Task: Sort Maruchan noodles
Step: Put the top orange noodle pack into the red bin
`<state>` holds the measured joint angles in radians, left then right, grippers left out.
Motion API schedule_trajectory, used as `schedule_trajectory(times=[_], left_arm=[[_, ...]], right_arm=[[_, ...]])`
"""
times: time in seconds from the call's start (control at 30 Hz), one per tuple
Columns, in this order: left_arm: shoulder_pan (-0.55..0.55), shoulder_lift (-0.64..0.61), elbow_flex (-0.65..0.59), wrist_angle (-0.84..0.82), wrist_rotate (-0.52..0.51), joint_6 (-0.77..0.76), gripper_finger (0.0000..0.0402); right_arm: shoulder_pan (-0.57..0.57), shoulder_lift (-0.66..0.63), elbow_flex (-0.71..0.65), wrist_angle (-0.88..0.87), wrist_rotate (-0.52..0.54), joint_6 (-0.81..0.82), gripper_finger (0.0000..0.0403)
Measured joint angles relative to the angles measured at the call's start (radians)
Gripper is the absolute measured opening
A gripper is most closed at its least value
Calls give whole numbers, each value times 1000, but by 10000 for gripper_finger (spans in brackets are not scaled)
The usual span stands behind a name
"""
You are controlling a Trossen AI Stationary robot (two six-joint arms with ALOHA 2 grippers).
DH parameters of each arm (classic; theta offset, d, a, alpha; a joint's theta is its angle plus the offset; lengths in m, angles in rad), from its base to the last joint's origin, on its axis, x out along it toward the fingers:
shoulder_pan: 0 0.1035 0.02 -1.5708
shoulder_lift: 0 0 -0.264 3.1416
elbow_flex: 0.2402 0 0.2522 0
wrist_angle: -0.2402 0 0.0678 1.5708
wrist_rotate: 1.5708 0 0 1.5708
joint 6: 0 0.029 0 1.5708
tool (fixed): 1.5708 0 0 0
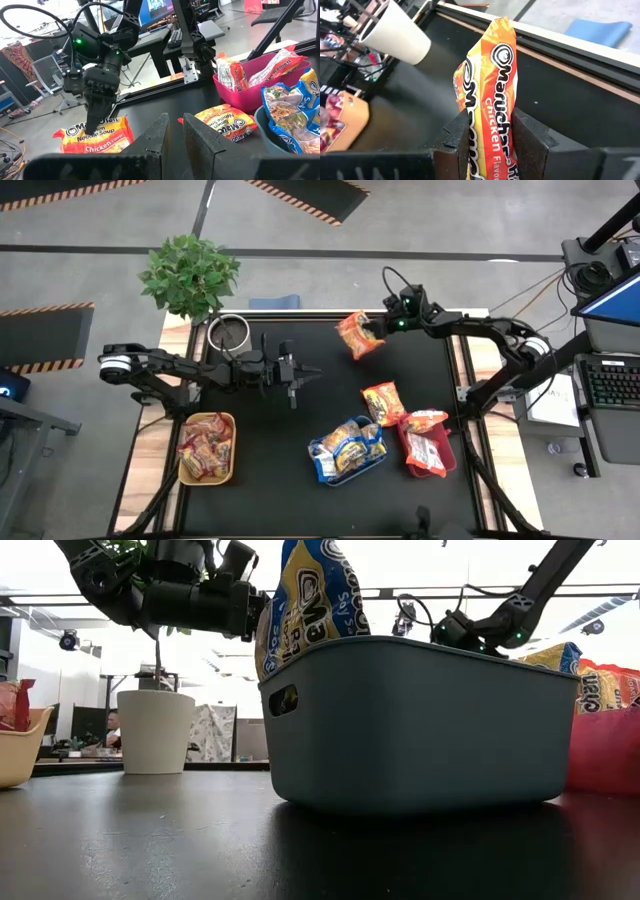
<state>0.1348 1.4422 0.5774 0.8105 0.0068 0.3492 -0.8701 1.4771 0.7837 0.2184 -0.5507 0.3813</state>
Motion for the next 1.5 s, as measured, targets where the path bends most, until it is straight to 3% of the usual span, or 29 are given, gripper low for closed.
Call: schedule_trajectory(times=[0.43,0.73,0.9,1.1,1.4,1.5], left_arm=[[0,0,0,10,0,0,40],[0,-4,0,20,0,0,40],[0,-5,0,20,0,0,40],[0,-6,0,20,0,0,40],[0,-6,0,20,0,-18,40],[0,-6,0,20,0,-19,40]], right_arm=[[72,-47,0,-5,-16,26,111],[149,-228,0,-78,-164,108,111],[234,-385,8,-232,-153,119,111],[375,-535,66,-455,-45,143,111],[618,-613,237,-903,-15,45,111],[701,-615,302,-1088,82,57,111]])
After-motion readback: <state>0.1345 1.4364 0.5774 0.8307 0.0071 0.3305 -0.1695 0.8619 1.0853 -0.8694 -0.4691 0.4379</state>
